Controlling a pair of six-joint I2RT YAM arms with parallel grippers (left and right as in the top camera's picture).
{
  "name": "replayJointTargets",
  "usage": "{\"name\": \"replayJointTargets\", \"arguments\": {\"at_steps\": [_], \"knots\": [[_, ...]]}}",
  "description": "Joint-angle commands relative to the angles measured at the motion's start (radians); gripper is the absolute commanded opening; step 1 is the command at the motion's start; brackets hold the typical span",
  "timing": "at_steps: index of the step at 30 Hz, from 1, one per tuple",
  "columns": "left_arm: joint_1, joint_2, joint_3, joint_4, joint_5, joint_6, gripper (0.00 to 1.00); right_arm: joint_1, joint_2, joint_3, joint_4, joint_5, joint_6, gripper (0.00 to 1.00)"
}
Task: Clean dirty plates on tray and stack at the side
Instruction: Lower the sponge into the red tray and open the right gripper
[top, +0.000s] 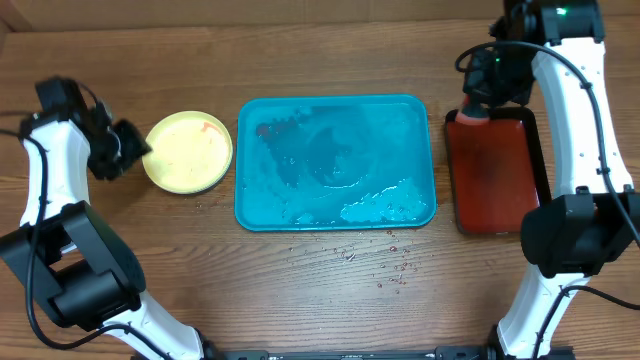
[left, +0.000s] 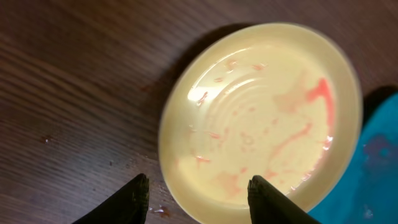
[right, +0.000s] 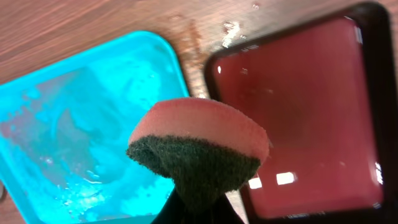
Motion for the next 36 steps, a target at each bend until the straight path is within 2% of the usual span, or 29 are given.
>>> {"name": "replayJointTargets", "arguments": {"at_steps": [1,7,13,18,21,23,27,32,36], "knots": [[-0.066,-0.019,0.140,-0.062,0.023,0.066,0.54,-0.064,-0.031,0.004,-0.028,0.087,0.005,0.04],[-0.184,-0.021,0.229,-0.114,0.023,0.113,0.58,-0.138,-0.017,-0.084,-0.019,0.135,0.003,0.06],[-0.310,-0.021,0.260,-0.100,0.022,0.132,0.65,-0.153,-0.012,-0.327,0.118,0.132,-0.003,0.04],[-0.372,-0.021,0.278,-0.071,0.022,0.131,1.00,-0.153,-0.012,-0.505,0.247,0.113,-0.003,0.04],[-0.387,-0.021,0.278,-0.053,0.020,0.131,1.00,-0.153,-0.012,-0.548,0.288,0.113,-0.003,0.09],[-0.392,-0.021,0.278,-0.053,0.017,0.131,1.00,-0.153,-0.012,-0.551,0.295,0.113,-0.003,0.19],[-0.391,-0.021,0.278,-0.056,0.014,0.131,1.00,-0.153,-0.019,-0.537,0.298,0.103,-0.014,0.32],[-0.392,-0.021,0.278,-0.056,0.014,0.131,1.00,-0.153,-0.083,-0.453,0.261,-0.052,-0.092,0.42],[-0.392,-0.021,0.278,-0.056,0.014,0.131,1.00,-0.147,-0.201,-0.335,0.179,-0.111,-0.110,0.50]]}}
